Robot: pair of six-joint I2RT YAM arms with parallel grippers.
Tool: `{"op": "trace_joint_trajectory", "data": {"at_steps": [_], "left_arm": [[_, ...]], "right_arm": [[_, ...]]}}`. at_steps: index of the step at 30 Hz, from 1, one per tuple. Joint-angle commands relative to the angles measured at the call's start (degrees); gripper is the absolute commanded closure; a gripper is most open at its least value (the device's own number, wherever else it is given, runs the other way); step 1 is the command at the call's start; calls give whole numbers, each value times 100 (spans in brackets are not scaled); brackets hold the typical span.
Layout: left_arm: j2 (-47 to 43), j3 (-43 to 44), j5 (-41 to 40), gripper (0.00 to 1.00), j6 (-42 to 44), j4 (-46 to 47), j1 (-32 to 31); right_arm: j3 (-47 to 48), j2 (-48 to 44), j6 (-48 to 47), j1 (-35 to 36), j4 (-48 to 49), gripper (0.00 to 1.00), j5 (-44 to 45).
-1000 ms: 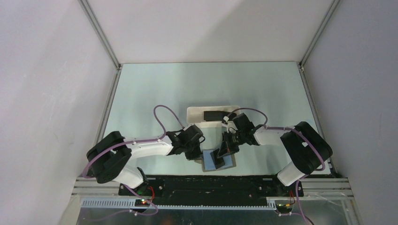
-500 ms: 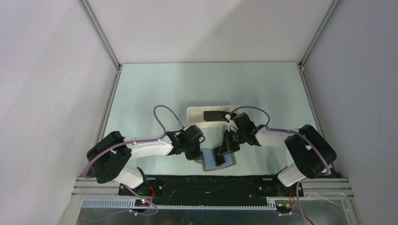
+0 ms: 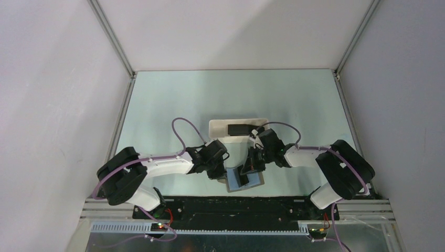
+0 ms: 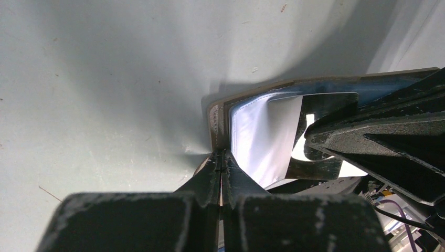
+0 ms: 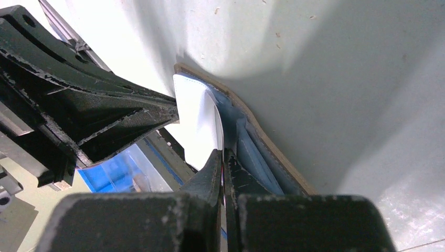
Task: Put the credit cards into the card holder
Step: Insert the credit card into the card holder.
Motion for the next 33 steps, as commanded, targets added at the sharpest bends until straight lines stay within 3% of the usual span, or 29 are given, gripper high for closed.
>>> {"op": "trace_joint_trajectory", "data": {"at_steps": [1,9,13,21,33], "left_arm": [[173,34,-233,100,164,-105,29],[150,28,-233,100,162,-101,31],[148,26,-233,100,160,-102,31],[159,32,-233,100,167,-109,27],[165,30,-233,100,160,-107,32]], "right_arm": [[-29,184,295,118,64,95,618],[236,-342,-15,236,-1367,43,1331],[482,-381,-122,396,-1825,27,1474],[755,97,4,607,-1847,16,1086],[756,504,927,733,-1115,11,3]]}}
